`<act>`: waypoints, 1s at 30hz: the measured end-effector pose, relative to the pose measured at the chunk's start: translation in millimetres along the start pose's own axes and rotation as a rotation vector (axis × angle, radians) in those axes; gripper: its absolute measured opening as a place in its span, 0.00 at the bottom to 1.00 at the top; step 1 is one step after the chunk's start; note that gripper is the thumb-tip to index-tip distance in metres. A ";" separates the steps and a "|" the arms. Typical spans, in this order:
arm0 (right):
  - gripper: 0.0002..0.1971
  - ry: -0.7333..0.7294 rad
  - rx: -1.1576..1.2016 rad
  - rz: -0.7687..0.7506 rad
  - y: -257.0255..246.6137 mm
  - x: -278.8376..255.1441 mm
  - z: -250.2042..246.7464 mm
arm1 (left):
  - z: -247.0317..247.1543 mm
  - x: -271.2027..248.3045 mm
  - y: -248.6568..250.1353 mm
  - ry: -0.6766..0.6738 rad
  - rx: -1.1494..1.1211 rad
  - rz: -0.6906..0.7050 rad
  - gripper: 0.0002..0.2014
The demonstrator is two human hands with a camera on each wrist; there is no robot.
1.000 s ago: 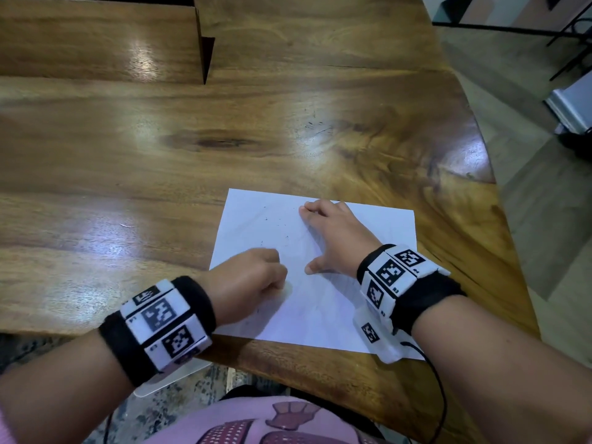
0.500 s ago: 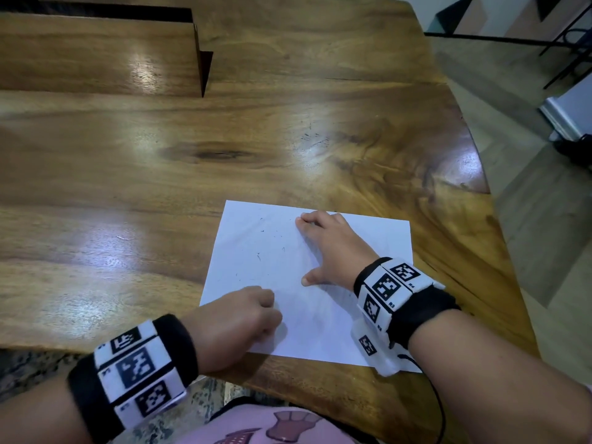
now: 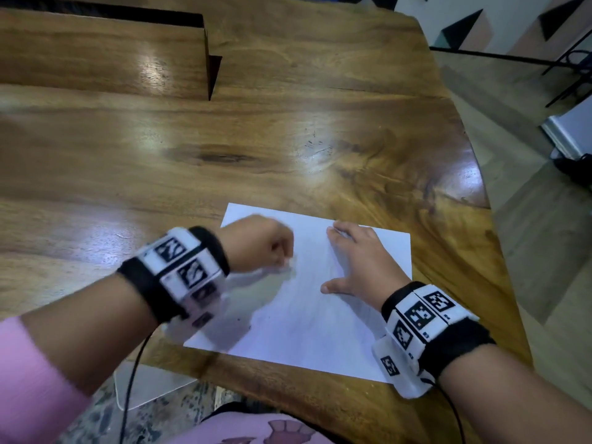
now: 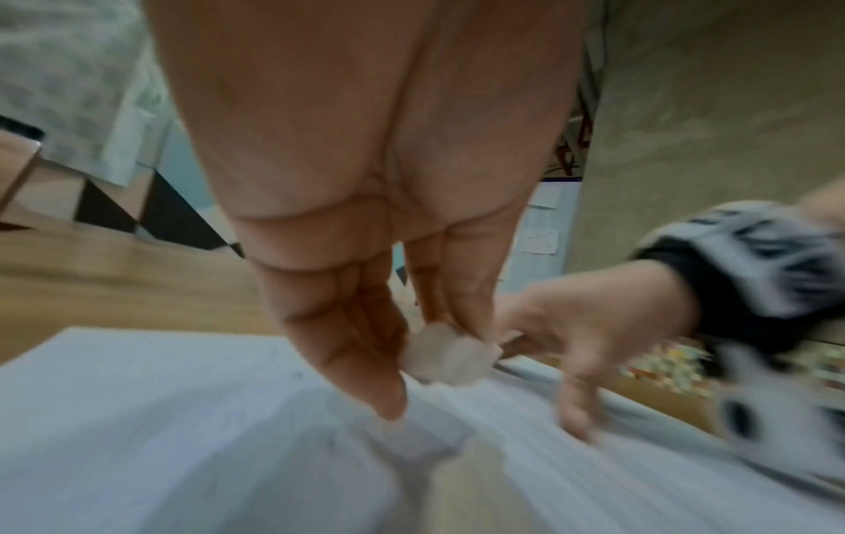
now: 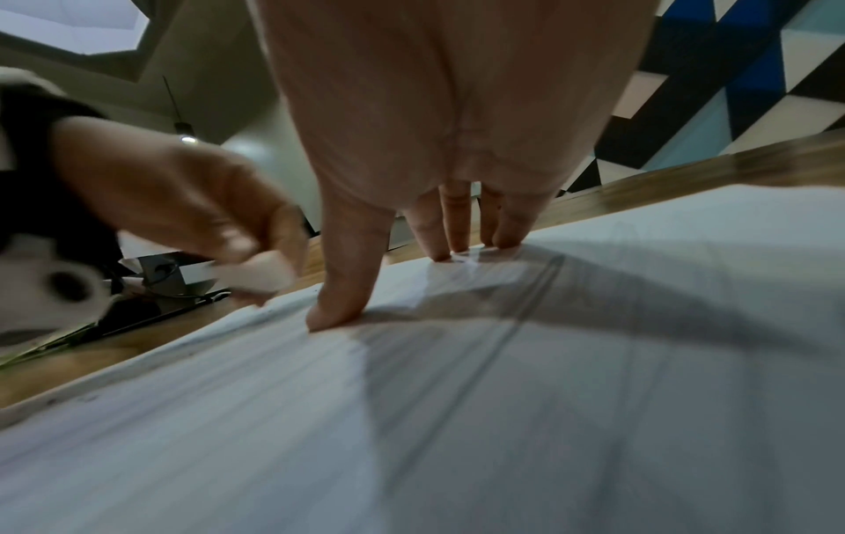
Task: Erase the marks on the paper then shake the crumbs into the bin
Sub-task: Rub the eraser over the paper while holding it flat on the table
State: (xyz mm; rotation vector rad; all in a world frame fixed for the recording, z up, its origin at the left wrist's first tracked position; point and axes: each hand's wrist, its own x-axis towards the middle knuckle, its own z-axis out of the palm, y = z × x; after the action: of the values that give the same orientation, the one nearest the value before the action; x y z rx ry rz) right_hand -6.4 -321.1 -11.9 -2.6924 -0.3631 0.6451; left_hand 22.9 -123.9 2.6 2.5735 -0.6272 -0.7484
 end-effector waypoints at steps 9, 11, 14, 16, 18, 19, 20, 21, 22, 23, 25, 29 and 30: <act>0.52 -0.010 -0.005 -0.004 1.9 -0.7 1.1 | 5.3 51.9 18.6 0.238 0.054 0.079 0.07; 0.51 -0.016 -0.011 -0.007 1.7 -0.8 0.5 | 10.5 41.1 13.7 0.221 0.053 0.102 0.05; 0.51 -0.017 -0.016 -0.010 1.7 -0.6 -0.2 | 12.4 27.9 6.4 0.071 0.068 0.130 0.04; 0.51 -0.014 -0.017 -0.012 1.8 -0.5 0.0 | 8.5 32.1 5.4 0.097 0.046 0.144 0.04; 0.51 -0.012 -0.018 -0.012 1.9 -0.2 0.7 | 3.8 46.5 7.6 0.201 0.023 0.151 0.04; 0.51 -0.009 -0.016 -0.010 1.9 -0.1 1.0 | 1.9 53.8 10.5 0.233 0.025 0.145 0.04; 0.51 -0.005 -0.011 -0.008 1.9 0.1 1.1 | 0.8 59.1 13.9 0.255 0.027 0.135 0.05; 0.52 0.001 -0.003 -0.005 2.4 0.2 1.3 | 1.0 61.9 15.8 0.266 0.027 0.117 0.05; 0.52 0.007 0.010 -0.002 2.8 0.4 1.6 | 1.9 60.1 16.7 0.266 0.027 0.107 0.05; 0.51 0.011 0.022 0.000 3.2 0.5 2.0 | 4.3 54.8 15.9 0.247 0.031 0.112 0.04; 0.51 0.015 0.037 -0.003 3.8 0.3 2.3 | 11.3 37.6 11.4 0.141 0.064 0.156 0.02; 0.51 0.014 0.037 -0.010 4.9 -0.6 2.7 | 12.7 23.1 7.1 0.035 0.088 0.161 0.01; 0.51 0.012 0.032 -0.010 4.8 -0.8 2.5 | 8.7 28.5 9.3 0.074 0.078 0.165 0.01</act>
State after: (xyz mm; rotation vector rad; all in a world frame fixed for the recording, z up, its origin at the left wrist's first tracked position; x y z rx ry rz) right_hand -7.5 -325.0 -15.6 -2.6615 -0.3599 0.6261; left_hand 36.7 -148.2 -11.3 2.5669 -0.8476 -0.5824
